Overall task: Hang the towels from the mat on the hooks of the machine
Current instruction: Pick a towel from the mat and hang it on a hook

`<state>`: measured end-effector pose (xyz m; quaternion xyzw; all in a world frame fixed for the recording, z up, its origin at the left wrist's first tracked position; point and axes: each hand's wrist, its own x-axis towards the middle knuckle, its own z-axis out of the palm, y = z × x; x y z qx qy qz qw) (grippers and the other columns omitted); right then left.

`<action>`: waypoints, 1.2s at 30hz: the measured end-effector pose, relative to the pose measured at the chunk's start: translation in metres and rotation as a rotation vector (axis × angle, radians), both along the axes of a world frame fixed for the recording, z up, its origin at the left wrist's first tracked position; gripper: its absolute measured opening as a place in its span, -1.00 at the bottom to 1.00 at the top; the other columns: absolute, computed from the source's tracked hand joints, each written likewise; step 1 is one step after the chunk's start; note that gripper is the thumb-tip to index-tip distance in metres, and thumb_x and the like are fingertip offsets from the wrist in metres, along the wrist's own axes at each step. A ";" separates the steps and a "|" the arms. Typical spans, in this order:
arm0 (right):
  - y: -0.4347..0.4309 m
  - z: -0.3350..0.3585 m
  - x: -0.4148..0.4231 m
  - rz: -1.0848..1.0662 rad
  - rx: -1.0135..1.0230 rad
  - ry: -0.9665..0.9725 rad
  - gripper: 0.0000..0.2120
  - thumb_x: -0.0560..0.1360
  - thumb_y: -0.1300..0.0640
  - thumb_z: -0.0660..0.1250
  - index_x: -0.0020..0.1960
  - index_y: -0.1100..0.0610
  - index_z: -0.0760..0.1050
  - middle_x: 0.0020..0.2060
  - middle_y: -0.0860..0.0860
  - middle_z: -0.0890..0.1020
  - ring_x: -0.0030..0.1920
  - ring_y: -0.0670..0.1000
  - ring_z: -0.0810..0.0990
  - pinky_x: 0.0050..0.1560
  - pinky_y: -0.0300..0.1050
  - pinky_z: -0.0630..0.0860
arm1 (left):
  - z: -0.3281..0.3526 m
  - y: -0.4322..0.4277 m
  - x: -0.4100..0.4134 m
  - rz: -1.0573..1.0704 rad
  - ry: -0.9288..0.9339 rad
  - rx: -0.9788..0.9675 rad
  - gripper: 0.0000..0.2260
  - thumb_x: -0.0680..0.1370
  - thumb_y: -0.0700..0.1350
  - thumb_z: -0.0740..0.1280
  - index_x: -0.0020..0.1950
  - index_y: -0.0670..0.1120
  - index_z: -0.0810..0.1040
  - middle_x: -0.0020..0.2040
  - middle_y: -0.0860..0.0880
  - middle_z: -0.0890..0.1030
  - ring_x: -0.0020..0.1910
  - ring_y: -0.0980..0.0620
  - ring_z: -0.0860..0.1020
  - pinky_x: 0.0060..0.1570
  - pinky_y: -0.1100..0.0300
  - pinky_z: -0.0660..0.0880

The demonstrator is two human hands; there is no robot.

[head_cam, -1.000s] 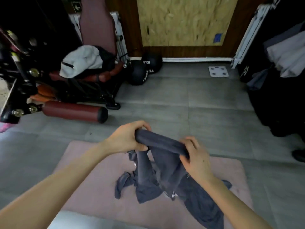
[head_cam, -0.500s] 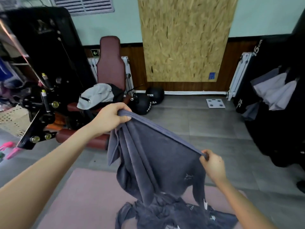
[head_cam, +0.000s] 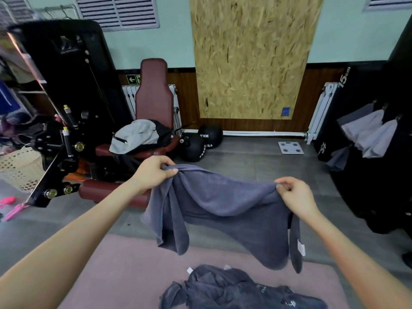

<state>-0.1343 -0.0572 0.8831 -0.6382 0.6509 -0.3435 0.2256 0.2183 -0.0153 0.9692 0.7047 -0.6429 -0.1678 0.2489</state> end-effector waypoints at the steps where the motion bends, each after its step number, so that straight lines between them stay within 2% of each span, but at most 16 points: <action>1: 0.004 0.012 0.011 0.006 -0.029 -0.010 -0.78 0.43 0.29 0.29 0.00 0.11 0.62 -0.32 -0.01 0.61 -0.16 0.06 0.57 -0.06 -0.14 0.42 | 0.000 0.001 -0.004 -0.028 -0.019 -0.001 -0.95 0.46 -0.10 0.42 -0.15 -0.06 0.62 -0.20 -0.02 0.63 -0.16 0.03 0.56 -0.13 0.19 0.42; 3: 0.015 0.035 0.037 0.056 -0.074 -0.029 -0.76 0.42 0.28 0.30 0.01 0.07 0.62 -0.48 -0.09 0.42 -0.36 -0.06 0.43 -0.19 -0.18 0.34 | 0.003 0.001 -0.012 -0.077 -0.022 -0.005 -0.94 0.42 -0.09 0.46 -0.17 -0.05 0.63 -0.29 0.04 0.60 -0.27 0.12 0.53 -0.22 0.29 0.39; 6: 0.035 0.063 0.076 0.234 -0.127 0.027 -0.72 0.44 0.16 0.37 0.15 -0.01 0.57 -0.50 -0.08 0.35 -0.42 -0.10 0.36 -0.25 -0.19 0.28 | 0.009 0.001 -0.024 -0.145 0.044 0.005 -0.86 0.38 -0.11 0.50 -0.25 0.02 0.54 -0.39 0.08 0.56 -0.42 0.24 0.47 -0.29 0.33 0.36; 9: 0.058 0.085 0.110 0.424 -0.137 0.149 -0.56 0.47 0.00 0.36 0.33 -0.11 0.42 -0.42 -0.14 0.40 -0.21 0.00 0.49 -0.16 -0.19 0.28 | 0.018 0.007 -0.039 -0.227 0.185 0.041 -0.80 0.37 -0.14 0.52 -0.26 -0.03 0.49 -0.44 0.06 0.54 -0.51 0.30 0.42 -0.39 0.42 0.33; 11: 0.064 0.090 0.123 0.467 -0.153 0.188 -0.54 0.48 -0.06 0.34 0.36 -0.11 0.38 -0.25 -0.16 0.55 0.01 0.02 0.54 -0.08 -0.19 0.30 | 0.024 0.014 -0.047 -0.281 0.304 0.052 -0.80 0.38 -0.17 0.51 -0.25 -0.07 0.49 -0.47 0.07 0.51 -0.51 0.29 0.40 -0.44 0.46 0.30; 12: 0.065 0.091 0.126 0.461 -0.170 0.172 -0.57 0.48 -0.07 0.33 0.34 -0.09 0.42 -0.16 -0.14 0.61 0.03 0.00 0.54 -0.07 -0.19 0.31 | 0.026 0.017 -0.049 -0.304 0.357 0.060 -0.82 0.39 -0.18 0.50 -0.24 -0.09 0.50 -0.48 0.09 0.51 -0.50 0.29 0.39 -0.45 0.46 0.29; 13: 0.066 0.092 0.127 0.450 -0.187 0.148 -0.62 0.48 -0.08 0.34 0.28 -0.08 0.49 -0.20 -0.15 0.62 -0.05 -0.02 0.54 -0.10 -0.20 0.31 | 0.028 0.021 -0.050 -0.321 0.400 0.069 -0.84 0.40 -0.19 0.49 -0.22 -0.11 0.51 -0.49 0.10 0.51 -0.48 0.29 0.39 -0.43 0.47 0.29; 15: 0.067 0.092 0.127 0.437 -0.207 0.109 -0.75 0.45 -0.10 0.36 0.09 -0.06 0.59 -0.42 -0.19 0.51 -0.26 -0.11 0.46 -0.19 -0.19 0.32 | 0.030 0.027 -0.049 -0.342 0.461 0.096 -0.88 0.43 -0.17 0.47 -0.19 -0.13 0.54 -0.46 0.08 0.55 -0.43 0.25 0.44 -0.36 0.46 0.33; 17: 0.070 0.092 0.124 0.434 -0.204 0.085 -0.83 0.43 -0.12 0.37 -0.08 -0.05 0.61 -0.49 -0.19 0.46 -0.36 -0.14 0.43 -0.25 -0.21 0.33 | 0.028 0.033 -0.047 -0.357 0.519 0.126 -0.91 0.45 -0.14 0.44 -0.15 -0.13 0.58 -0.35 0.01 0.61 -0.33 0.21 0.51 -0.24 0.41 0.39; 20: 0.072 0.099 0.121 0.396 -0.209 0.063 -0.86 0.43 -0.11 0.38 -0.21 -0.06 0.55 -0.53 -0.13 0.43 -0.42 -0.17 0.40 -0.33 -0.23 0.29 | 0.021 0.039 -0.046 -0.361 0.581 0.071 -0.89 0.46 -0.12 0.43 -0.05 -0.10 0.61 -0.13 -0.02 0.65 -0.15 0.18 0.56 -0.06 0.35 0.46; 22: 0.071 0.106 0.117 0.354 -0.231 0.041 -0.84 0.42 -0.09 0.39 -0.25 -0.05 0.52 -0.54 -0.11 0.40 -0.44 -0.15 0.39 -0.34 -0.18 0.28 | 0.015 0.042 -0.045 -0.319 0.559 -0.038 -0.84 0.42 -0.12 0.48 -0.03 -0.05 0.60 -0.09 0.04 0.62 -0.12 0.22 0.53 -0.05 0.37 0.46; 24: 0.070 0.112 0.114 0.327 -0.258 0.033 -0.82 0.41 -0.09 0.40 -0.27 -0.02 0.53 -0.56 -0.11 0.39 -0.46 -0.15 0.38 -0.35 -0.18 0.27 | 0.007 0.048 -0.046 -0.245 0.498 -0.175 -0.80 0.34 -0.07 0.53 -0.11 0.03 0.57 -0.16 0.09 0.57 -0.18 0.23 0.48 -0.12 0.36 0.43; 27: 0.071 0.123 0.112 0.328 -0.275 0.038 -0.82 0.40 -0.07 0.42 -0.27 0.01 0.56 -0.60 -0.14 0.40 -0.46 -0.18 0.41 -0.37 -0.22 0.24 | -0.001 0.055 -0.057 -0.197 0.381 -0.369 -0.81 0.29 0.06 0.47 -0.22 0.10 0.50 -0.22 0.05 0.53 -0.24 0.19 0.44 -0.18 0.30 0.40; 29: 0.074 0.129 0.112 0.368 -0.264 0.063 -0.82 0.38 -0.08 0.42 -0.26 0.01 0.57 -0.59 -0.12 0.39 -0.46 -0.18 0.40 -0.38 -0.22 0.24 | -0.003 0.055 -0.068 -0.205 0.307 -0.476 -0.80 0.30 0.12 0.44 -0.23 0.08 0.49 -0.25 0.08 0.51 -0.23 0.19 0.45 -0.18 0.34 0.39; 32: 0.077 0.136 0.110 0.400 -0.249 0.091 -0.79 0.37 -0.11 0.42 -0.24 0.03 0.60 -0.52 -0.06 0.47 -0.44 -0.14 0.40 -0.37 -0.19 0.26 | -0.004 0.048 -0.079 -0.197 0.202 -0.576 -0.84 0.37 0.06 0.39 -0.21 -0.01 0.54 -0.29 0.14 0.48 -0.24 0.21 0.43 -0.18 0.36 0.37; 36: 0.072 0.141 0.096 0.363 -0.247 0.103 -0.80 0.36 -0.11 0.44 -0.24 0.01 0.61 -0.52 -0.07 0.47 -0.42 -0.12 0.40 -0.35 -0.19 0.27 | -0.010 0.044 -0.086 -0.250 0.109 -0.572 -0.85 0.38 -0.08 0.28 -0.15 -0.08 0.59 -0.27 0.07 0.53 -0.24 0.13 0.45 -0.17 0.28 0.38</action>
